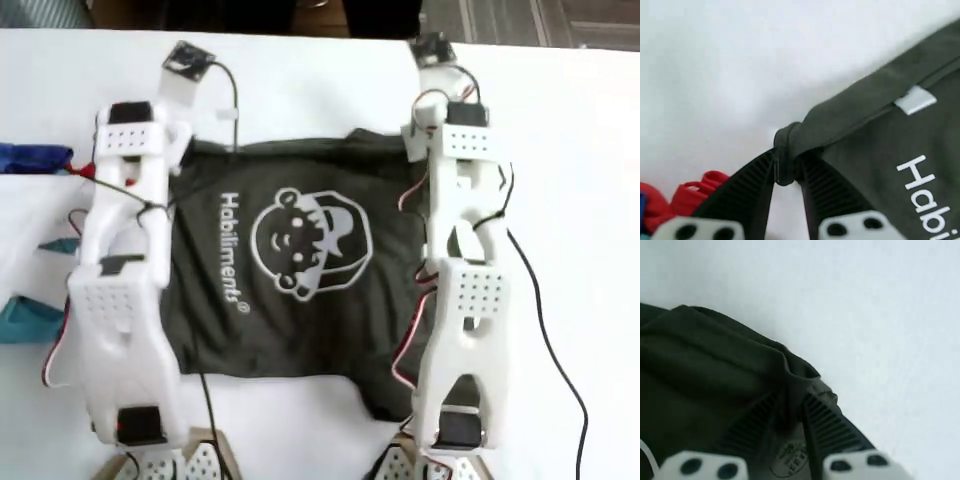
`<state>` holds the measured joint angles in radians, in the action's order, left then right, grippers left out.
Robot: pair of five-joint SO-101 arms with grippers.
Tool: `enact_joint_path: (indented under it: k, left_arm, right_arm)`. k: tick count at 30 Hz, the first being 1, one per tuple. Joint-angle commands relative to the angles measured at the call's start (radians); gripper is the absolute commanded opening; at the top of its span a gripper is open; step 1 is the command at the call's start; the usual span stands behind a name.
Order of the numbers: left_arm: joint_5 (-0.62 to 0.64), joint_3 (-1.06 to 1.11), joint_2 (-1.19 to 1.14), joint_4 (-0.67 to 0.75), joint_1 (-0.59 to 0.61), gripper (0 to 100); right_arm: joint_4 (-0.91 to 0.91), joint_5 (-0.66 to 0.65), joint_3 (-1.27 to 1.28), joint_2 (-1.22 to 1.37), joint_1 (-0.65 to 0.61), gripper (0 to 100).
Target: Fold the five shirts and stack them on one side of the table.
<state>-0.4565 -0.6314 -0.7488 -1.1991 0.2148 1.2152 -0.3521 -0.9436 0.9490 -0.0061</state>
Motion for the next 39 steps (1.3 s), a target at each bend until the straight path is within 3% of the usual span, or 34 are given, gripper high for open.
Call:
enact_joint_path:
  k: [1,9,11,14,20,27,32,39]
  left_arm:
    - [0.002,-0.189,-0.04,-0.155,-0.031,3]
    - [0.002,-0.539,-0.078,-0.551,-0.083,3]
    - [0.008,-0.561,-0.068,-0.592,-0.101,3]
    - [0.009,-0.512,-0.026,-0.591,-0.104,3]
    - [0.009,-0.131,0.198,-0.588,-0.118,3]
    - [0.005,0.308,0.54,-0.58,-0.118,3]
    - [-0.002,0.585,0.73,-0.569,-0.118,3]
    - [-0.091,0.938,0.953,-0.508,-0.12,3]
  right_arm:
    - [0.048,0.006,-0.075,-0.01,-0.001,1.8]
    - [0.354,-0.002,-0.319,-0.077,0.053,1.8]
    - [0.437,-0.002,-0.367,-0.082,0.056,1.8]
    - [0.561,0.006,-0.411,-0.091,0.048,1.8]
    - [0.559,0.006,-0.313,-0.188,0.074,1.8]
    - [0.55,-0.002,0.338,-0.676,0.045,1.8]
    - [0.412,-0.006,0.847,-1.116,0.031,1.8]
    - [0.236,-0.155,1.551,-1.658,0.085,1.8]
